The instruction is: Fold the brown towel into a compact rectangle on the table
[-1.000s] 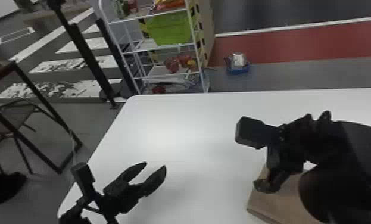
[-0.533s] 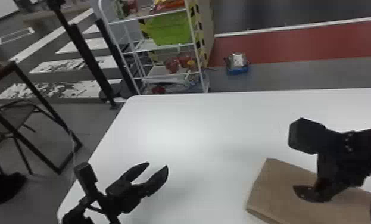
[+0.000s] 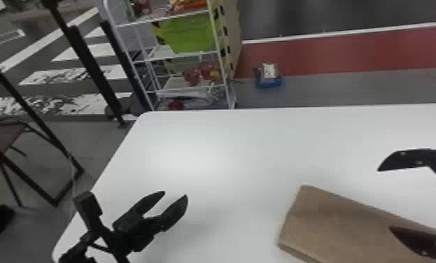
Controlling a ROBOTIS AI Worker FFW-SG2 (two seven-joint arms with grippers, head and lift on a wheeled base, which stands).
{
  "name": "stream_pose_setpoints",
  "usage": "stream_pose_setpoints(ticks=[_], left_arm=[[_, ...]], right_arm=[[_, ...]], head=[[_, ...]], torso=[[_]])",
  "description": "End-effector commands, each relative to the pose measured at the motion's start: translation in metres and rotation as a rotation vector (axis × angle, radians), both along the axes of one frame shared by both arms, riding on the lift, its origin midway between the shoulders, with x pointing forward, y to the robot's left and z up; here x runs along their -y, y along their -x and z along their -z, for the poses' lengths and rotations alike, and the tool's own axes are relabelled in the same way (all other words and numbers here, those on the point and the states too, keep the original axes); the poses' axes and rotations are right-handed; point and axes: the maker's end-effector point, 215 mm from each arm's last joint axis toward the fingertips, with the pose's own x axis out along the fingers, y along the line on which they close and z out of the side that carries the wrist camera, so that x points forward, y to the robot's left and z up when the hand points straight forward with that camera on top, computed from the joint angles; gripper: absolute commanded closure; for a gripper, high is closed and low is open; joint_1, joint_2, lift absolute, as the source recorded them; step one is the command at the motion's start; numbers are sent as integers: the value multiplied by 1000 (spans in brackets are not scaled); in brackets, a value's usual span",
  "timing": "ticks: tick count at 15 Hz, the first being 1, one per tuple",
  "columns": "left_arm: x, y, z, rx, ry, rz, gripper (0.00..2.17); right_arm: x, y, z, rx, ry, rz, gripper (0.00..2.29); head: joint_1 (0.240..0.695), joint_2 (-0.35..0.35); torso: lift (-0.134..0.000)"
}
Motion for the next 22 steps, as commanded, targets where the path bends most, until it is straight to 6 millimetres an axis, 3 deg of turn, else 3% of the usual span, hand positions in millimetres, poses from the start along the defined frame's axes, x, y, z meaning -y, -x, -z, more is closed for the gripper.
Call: stream_pose_setpoints(ticks=[1, 4, 6, 10, 12, 14, 18, 20, 22], left_arm=[[3, -1, 2, -2, 3, 4, 46], [4, -1, 5, -7, 3, 4, 46], [3, -1, 6, -5, 3, 4, 46], [8, 0, 9, -13, 1, 13, 46], [7, 3, 13, -21, 3, 12, 46], [7, 5, 13, -21, 3, 16, 46], [7, 7, 14, -23, 1, 17, 46], [7, 7, 14, -23, 1, 17, 46], [9, 7, 14, -23, 3, 21, 46]], right_arm=[[45, 9, -5, 22, 19, 42, 76], [107, 22, 7, -50, -12, 188, 83], [147, 43, 24, -161, -99, 343, 97], [200, 89, 31, -299, -308, 549, 124], [209, 104, 40, -342, -352, 600, 124], [217, 107, 43, -343, -362, 622, 127], [252, 107, 37, -284, -270, 665, 127], [250, 100, 31, -185, -145, 571, 127], [228, 92, 13, -23, -13, 376, 124]], head=[[695, 275], [695, 205], [695, 160], [695, 55], [695, 1], [695, -23], [695, -67], [695, -91], [695, -99]], torso=[[-134], [-134], [-134], [-134], [-134], [-134], [-134], [-134], [-134]])
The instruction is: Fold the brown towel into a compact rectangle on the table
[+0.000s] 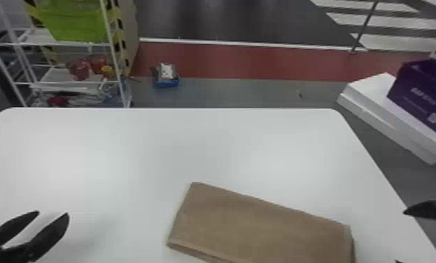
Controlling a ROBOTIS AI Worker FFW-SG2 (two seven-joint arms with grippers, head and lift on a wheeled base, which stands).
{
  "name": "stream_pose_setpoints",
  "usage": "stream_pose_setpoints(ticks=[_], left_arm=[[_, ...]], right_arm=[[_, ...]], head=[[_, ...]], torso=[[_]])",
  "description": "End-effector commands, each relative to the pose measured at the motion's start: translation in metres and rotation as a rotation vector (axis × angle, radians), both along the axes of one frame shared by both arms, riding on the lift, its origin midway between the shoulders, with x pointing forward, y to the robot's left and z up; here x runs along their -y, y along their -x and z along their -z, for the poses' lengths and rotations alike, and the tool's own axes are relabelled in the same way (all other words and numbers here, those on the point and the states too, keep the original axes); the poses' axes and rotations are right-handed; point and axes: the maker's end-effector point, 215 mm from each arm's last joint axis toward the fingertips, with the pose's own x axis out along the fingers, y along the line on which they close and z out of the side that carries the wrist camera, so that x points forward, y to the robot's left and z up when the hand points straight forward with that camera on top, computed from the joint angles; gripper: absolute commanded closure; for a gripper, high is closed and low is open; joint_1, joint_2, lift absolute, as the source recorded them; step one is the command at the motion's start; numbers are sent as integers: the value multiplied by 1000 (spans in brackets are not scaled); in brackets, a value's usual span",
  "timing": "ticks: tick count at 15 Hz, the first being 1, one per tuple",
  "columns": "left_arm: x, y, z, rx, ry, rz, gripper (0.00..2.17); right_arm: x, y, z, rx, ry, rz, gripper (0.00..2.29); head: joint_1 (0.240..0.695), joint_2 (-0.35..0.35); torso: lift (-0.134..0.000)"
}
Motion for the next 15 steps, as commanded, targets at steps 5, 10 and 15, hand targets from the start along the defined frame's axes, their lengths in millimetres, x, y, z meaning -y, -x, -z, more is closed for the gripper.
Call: stream_pose_setpoints(ticks=[5, 10, 15], left_arm=[[-5, 3, 0, 3, 2, -9, 46], [-2, 2, 0, 6, 1, -5, 46], [-3, 3, 1, 3, 1, -6, 46]], right_arm=[[-34, 27, 50, 13, 485, -447, 117], [-33, 6, 54, 3, 518, -478, 194], [-31, -11, 66, -33, 552, -480, 346]], head=[[695, -42], [695, -26], [695, -31]], torso=[[-134], [-134], [-134]])
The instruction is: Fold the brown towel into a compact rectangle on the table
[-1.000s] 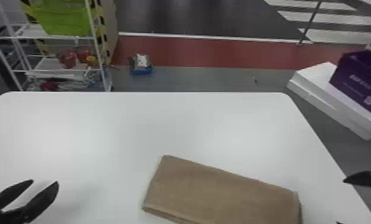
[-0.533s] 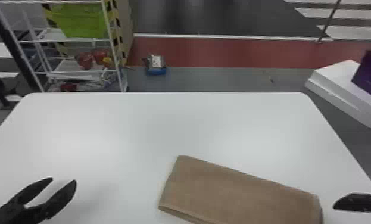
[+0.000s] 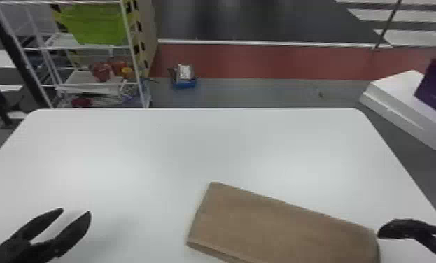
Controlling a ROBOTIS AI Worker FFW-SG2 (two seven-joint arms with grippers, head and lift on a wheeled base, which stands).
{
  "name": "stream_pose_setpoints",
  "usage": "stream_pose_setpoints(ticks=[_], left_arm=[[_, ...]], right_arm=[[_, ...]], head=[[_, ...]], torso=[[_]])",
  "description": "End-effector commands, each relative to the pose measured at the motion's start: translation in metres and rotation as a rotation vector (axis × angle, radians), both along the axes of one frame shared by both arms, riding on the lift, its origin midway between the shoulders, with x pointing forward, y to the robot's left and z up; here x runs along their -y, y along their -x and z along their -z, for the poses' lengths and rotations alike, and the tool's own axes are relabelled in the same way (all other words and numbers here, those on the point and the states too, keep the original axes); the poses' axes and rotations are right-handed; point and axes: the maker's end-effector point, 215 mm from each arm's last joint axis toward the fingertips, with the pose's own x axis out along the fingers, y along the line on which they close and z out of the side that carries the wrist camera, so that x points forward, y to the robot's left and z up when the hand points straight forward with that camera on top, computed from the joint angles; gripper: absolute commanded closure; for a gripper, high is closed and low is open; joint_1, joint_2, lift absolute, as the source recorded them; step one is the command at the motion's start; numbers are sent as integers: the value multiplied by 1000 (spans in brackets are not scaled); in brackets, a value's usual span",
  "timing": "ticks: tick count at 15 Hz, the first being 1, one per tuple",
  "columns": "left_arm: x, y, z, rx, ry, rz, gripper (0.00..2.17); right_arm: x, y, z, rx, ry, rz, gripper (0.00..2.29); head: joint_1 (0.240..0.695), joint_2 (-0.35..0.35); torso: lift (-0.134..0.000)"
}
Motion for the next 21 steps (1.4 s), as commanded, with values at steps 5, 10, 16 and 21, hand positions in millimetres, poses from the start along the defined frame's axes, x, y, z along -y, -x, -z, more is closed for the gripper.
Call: stream_pose_setpoints(ticks=[5, 10, 16, 21], left_arm=[[1, 0, 2, -2, 2, -2, 46], [0, 0, 2, 3, 0, -4, 46], [-4, 0, 1, 5, -1, -8, 46], [-5, 2, 3, 1, 0, -10, 46]], right_arm=[[2, -8, 10, -26, 13, 18, 407], [-9, -13, 14, -34, -4, 10, 471], [-13, -12, 20, -48, -5, 8, 488], [-18, -14, 22, -54, -22, 11, 643]], head=[[695, -30], [695, -23], [695, -5], [695, 6]], torso=[[-134], [-134], [-134], [-134]])
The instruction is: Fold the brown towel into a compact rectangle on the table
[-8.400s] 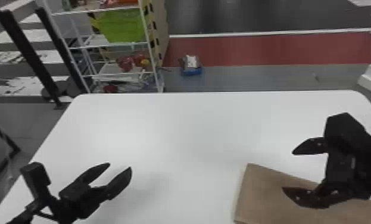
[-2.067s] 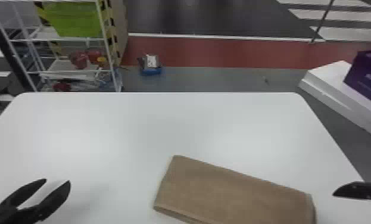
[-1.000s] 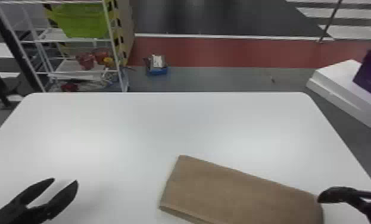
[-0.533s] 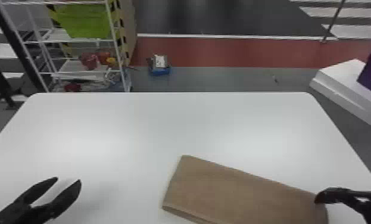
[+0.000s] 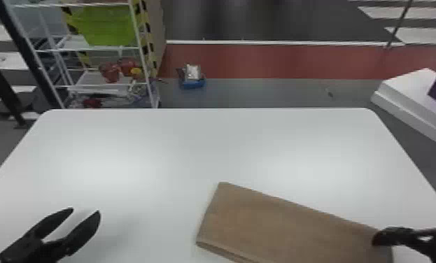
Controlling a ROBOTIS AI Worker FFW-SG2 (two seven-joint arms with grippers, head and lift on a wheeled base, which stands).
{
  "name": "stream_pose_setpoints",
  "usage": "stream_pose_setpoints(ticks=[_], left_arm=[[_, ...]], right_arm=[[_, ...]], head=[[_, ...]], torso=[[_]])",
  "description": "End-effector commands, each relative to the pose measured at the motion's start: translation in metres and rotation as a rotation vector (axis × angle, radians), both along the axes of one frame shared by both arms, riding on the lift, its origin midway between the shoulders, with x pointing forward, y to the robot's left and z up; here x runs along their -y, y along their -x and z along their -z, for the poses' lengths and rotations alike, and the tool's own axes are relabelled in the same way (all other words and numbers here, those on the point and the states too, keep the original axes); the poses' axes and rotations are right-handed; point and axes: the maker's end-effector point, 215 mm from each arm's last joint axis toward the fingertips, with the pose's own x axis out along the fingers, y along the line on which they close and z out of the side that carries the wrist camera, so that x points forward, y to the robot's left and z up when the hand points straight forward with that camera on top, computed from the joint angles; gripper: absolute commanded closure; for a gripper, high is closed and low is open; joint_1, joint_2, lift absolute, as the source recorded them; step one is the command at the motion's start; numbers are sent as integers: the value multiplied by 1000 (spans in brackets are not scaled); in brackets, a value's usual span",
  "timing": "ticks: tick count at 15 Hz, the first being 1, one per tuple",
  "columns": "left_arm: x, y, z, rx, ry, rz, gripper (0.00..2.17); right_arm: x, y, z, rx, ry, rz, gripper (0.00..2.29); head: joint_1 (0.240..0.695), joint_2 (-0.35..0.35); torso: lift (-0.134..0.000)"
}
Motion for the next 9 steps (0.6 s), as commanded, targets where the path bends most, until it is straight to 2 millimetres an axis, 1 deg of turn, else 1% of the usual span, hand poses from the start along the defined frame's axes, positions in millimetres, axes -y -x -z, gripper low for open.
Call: stream_pose_setpoints(ticks=[1, 5, 7, 8, 9], left_arm=[[0, 0, 0, 0, 2, -2, 46], [0, 1, 1, 2, 4, -1, 46], [0, 1, 0, 5, 3, 0, 46], [-1, 1, 1, 4, 3, -1, 46], [-1, 1, 1, 4, 3, -1, 46]], right_arm=[[0, 0, 0, -2, -2, 1, 647], [4, 0, 4, -17, -5, 34, 647], [2, -1, 2, -18, -23, 42, 653], [2, -2, 0, -13, -34, 45, 937], [2, -2, -2, -11, -40, 47, 1004]], head=[[695, 7], [695, 8], [695, 5], [695, 5], [695, 6]], torso=[[-134], [-134], [-134], [-134], [-134]])
